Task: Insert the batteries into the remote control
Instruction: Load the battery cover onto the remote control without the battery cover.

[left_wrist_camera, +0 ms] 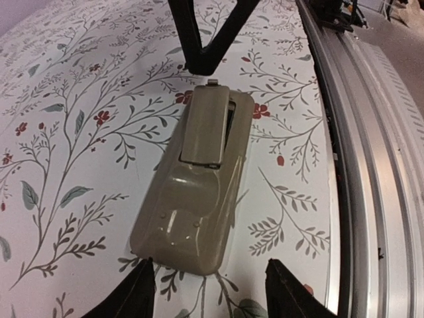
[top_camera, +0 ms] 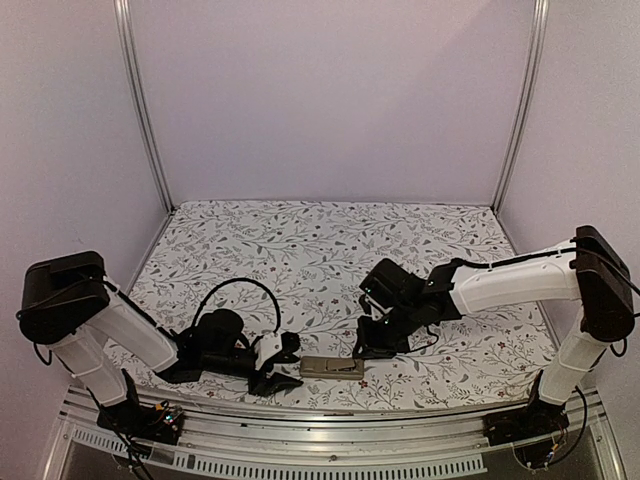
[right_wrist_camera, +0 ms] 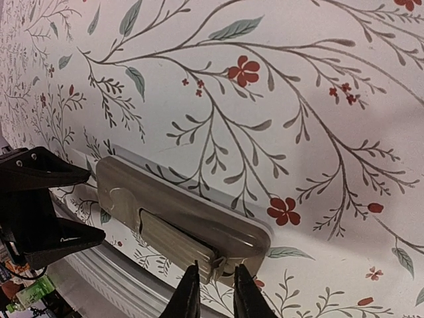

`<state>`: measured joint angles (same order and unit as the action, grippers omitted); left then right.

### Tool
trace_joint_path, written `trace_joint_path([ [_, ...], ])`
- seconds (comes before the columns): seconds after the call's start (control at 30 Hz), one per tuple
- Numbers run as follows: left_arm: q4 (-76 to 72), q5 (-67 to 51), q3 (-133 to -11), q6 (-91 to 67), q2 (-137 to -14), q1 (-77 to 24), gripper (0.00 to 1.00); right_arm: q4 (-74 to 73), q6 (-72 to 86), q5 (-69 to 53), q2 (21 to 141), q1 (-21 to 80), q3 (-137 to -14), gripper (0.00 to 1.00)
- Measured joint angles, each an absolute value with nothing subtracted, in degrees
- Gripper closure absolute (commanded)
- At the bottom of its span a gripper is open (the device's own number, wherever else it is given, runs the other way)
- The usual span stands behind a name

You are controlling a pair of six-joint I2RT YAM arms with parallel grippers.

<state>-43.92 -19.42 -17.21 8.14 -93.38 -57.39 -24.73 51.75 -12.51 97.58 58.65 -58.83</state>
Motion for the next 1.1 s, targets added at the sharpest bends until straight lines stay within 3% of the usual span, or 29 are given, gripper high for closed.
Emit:
trace_joint_path([
  [0.57, -44.7, -18.8, -17.2, 8.3, -93.6, -57.7, 0.44, -24.9, 52.1, -12.7, 98.7, 59.7, -58.9, 0.91],
  [1.1, -44.9, -18.8, -17.1, 8.3, -93.8, -57.8, 0.44, -25.1, 53.2, -13.5, 99.1, 60.8, -59.6, 0.91],
])
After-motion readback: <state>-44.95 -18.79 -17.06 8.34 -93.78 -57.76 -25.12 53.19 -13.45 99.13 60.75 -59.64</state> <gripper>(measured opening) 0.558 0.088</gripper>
